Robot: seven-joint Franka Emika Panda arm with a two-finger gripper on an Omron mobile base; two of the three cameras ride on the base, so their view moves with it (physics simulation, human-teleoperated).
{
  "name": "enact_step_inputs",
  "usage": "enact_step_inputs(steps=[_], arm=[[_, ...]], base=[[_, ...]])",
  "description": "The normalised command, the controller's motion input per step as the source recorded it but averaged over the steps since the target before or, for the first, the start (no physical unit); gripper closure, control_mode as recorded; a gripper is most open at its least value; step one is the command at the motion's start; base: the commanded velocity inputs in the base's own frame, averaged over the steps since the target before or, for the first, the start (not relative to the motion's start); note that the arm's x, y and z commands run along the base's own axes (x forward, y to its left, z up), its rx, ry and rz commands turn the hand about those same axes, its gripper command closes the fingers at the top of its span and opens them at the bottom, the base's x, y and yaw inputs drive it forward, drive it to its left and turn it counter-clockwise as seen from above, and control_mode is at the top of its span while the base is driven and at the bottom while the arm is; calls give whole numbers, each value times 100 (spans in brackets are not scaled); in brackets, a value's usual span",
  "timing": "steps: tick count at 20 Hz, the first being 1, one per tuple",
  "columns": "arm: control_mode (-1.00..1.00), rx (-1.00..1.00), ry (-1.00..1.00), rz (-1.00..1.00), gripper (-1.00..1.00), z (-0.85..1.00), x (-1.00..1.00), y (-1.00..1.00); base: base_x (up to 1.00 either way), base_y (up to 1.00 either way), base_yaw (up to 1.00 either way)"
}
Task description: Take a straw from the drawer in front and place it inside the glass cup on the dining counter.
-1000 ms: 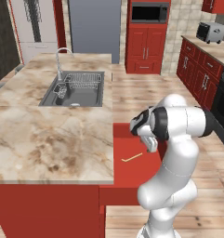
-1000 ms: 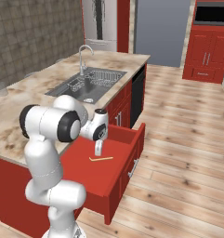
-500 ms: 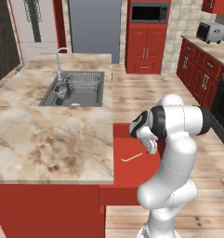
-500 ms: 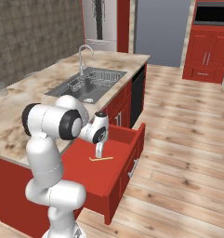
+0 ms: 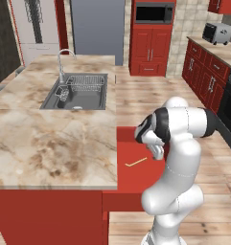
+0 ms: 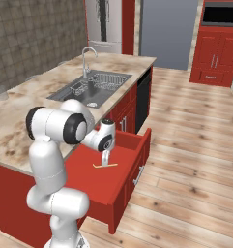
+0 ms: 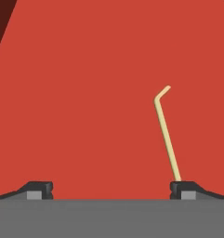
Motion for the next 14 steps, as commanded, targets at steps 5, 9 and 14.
enact_step_inputs(steps=[5, 9, 14], arm=[[-100, -2, -5, 0, -100, -8, 0, -3], [-100, -2, -12, 0, -100, -17, 0, 0], [-100, -1, -11, 0, -100, -19, 0, 0]], base=[[0, 0, 0], [0, 0, 0], [0, 0, 0]])
